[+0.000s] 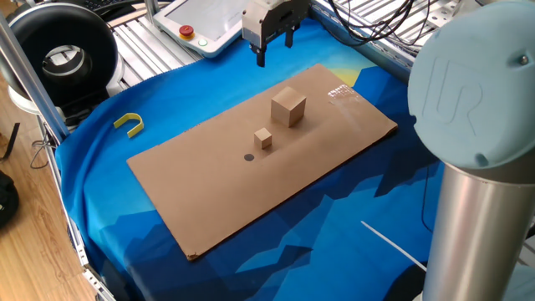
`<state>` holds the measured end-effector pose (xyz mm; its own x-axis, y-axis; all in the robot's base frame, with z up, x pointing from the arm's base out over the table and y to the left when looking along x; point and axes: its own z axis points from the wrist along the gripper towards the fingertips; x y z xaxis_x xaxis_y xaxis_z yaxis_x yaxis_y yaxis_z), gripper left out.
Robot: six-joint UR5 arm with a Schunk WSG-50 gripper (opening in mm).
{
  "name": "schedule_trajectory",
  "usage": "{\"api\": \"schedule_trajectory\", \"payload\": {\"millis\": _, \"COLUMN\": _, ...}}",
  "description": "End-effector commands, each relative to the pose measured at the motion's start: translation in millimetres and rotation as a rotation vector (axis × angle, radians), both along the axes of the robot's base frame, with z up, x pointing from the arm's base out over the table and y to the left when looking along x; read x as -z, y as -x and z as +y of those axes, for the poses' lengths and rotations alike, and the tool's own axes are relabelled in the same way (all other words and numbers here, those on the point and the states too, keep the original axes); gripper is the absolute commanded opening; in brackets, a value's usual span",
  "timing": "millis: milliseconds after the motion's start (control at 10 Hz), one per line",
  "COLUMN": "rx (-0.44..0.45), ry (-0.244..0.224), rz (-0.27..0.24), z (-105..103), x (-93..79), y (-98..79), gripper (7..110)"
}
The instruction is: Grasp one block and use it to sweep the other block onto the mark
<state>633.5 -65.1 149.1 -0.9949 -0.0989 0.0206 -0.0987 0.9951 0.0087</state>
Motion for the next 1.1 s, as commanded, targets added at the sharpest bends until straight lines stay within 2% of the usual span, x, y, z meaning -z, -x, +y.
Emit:
{"api": "schedule_trajectory", "payload": {"millis": 0, "rx": 0.037, "ry": 0.002, "rz": -0.006, "z": 1, "x": -2.1, "y": -3.1, "gripper": 88}}
{"api": "schedule_trajectory", "payload": {"millis": 100, "rx": 0.025, "ry": -0.002, "rz": -0.011, "z": 0, "x": -4.9, "y": -5.9, "gripper": 88}}
{"api": "schedule_trajectory", "payload": {"millis": 200, "rx": 0.026, "ry": 0.009, "rz": 0.01, "z": -3, "x": -9.5, "y": -1.3, "gripper": 88}}
{"api": "schedule_trajectory", "payload": {"millis": 300, "rx": 0.054, "ry": 0.019, "rz": 0.053, "z": -5, "x": -10.1, "y": 9.3, "gripper": 44}}
{"api": "schedule_trajectory", "payload": {"millis": 400, "rx": 0.081, "ry": 0.049, "rz": 0.096, "z": -12, "x": -11.3, "y": 20.3, "gripper": 44}}
{"api": "schedule_trajectory", "payload": {"millis": 600, "rx": 0.081, "ry": 0.06, "rz": 0.1, "z": -14, "x": -11.6, "y": 21.5, "gripper": 44}}
{"api": "schedule_trajectory", "payload": {"millis": 800, "rx": 0.081, "ry": 0.036, "rz": 0.064, "z": -9, "x": -10.4, "y": 12.3, "gripper": 44}}
{"api": "schedule_trajectory", "payload": {"millis": 900, "rx": 0.073, "ry": 0.039, "rz": 0.029, "z": -10, "x": -9.8, "y": 3.5, "gripper": 44}}
{"api": "schedule_trajectory", "payload": {"millis": 1000, "rx": 0.083, "ry": 0.04, "rz": 0.018, "z": -10, "x": -9.7, "y": 0.8, "gripper": 44}}
